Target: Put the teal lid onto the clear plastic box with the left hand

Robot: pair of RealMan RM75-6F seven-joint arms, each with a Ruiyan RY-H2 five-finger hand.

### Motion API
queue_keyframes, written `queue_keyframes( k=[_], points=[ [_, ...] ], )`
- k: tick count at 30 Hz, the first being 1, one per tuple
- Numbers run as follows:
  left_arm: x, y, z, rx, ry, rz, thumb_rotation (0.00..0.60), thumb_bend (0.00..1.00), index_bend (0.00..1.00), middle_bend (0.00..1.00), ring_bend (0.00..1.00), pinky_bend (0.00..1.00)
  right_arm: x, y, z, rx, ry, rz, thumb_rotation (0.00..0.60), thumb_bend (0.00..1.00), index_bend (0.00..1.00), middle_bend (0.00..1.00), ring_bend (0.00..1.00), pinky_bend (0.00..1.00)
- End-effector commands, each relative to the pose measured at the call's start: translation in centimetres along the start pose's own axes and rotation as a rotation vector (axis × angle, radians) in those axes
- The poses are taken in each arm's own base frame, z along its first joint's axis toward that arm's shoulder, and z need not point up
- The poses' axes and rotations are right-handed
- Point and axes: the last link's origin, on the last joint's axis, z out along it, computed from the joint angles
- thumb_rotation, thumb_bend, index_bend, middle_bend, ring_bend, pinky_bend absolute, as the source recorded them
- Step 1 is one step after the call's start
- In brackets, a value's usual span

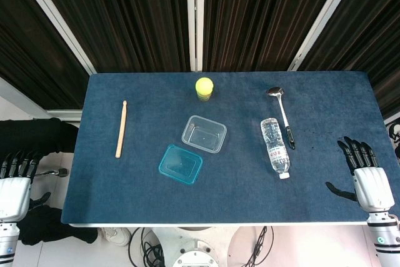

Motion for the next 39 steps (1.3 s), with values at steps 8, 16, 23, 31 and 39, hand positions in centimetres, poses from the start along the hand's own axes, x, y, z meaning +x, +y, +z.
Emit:
queue_keyframes(
  k=[8,16,23,31,39],
  points=[
    [-0.4,1.3,0.9,-0.074,-0.015,0.009,0.600,0.00,0.15,0.10,0.00,0.01,0.3,-1.1,0.1,0.025,0.011,0.019,0.600,0.07,0.00,0.00,0.00,0.00],
    [0.4,9.2,4.4,-0.417,-0.084,0.011,0.600,0.00,0.21,0.17,0.05,0.07,0.9,-2.6,1.0,0.099,0.025,-0.007,0.600,0.07,0.00,0.00,0.00,0.00],
    [-0.9,18.8,7.5,-0.712,-0.159,0.052,0.600,0.00,0.24,0.18,0.05,0.07,1.1,-3.0,1.3,0.119,0.012,-0.012,0.600,0.07,0.00,0.00,0.00,0.00],
    [-3.3,26.2,11.0,-0.829,-0.325,0.112,0.600,0.00,0.10,0.10,0.01,0.05,1.0,-2.3,1.0,0.101,0.002,-0.008,0.600,0.07,0.00,0.00,0.00,0.00],
    [-4.4,29.8,13.8,-0.783,-0.380,0.129,0.600,0.00,0.08,0.10,0.00,0.05,1.2,-1.7,0.7,0.089,0.008,-0.003,0.600,0.07,0.00,0.00,0.00,0.00]
  ],
)
